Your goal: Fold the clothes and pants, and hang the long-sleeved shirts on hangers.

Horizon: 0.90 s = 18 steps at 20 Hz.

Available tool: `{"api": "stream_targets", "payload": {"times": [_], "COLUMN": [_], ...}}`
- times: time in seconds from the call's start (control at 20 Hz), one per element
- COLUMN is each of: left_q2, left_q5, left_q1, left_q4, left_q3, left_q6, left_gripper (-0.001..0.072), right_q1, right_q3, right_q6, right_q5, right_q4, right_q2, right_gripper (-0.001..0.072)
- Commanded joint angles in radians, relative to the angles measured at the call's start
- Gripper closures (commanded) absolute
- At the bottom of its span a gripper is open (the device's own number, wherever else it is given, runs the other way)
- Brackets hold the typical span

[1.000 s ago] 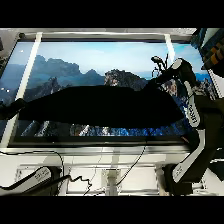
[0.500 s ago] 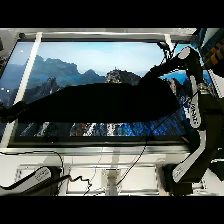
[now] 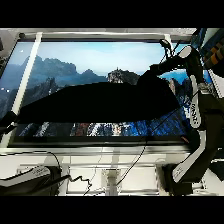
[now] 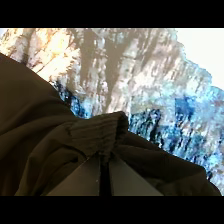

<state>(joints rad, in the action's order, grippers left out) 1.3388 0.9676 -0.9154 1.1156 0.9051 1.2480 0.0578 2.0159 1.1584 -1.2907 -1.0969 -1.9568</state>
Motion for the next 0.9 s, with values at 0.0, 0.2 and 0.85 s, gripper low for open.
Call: {"api": "stream_targets", "payload": {"times": [0.0, 0.2, 0.85], "left_q2": [0.055, 0.126, 0.046], "left_q5": [0.021, -0.021, -0.202], "left_q1": [-0.077, -0.03, 0.055], "left_q4": [-0.134, -0.164, -0.209], "left_q3": [-0.001, -0.002, 0.01], "left_q6": [-0.108, -0.111, -0.16], "left_gripper": [0.0199, 0.0202, 0.0695], "right_q1": [0.0, 0.0, 0.0], "right_q3": [0.001, 0.001, 0.002], "right_q6": [0.005, 0.005, 0.005], "right_q5": [0.0, 0.0, 0.0], "right_q4": [0.005, 0.002, -0.005], "right_q2": [0.0, 0.0, 0.002], "right_gripper": [0.0689, 0.069, 0.0689]}}
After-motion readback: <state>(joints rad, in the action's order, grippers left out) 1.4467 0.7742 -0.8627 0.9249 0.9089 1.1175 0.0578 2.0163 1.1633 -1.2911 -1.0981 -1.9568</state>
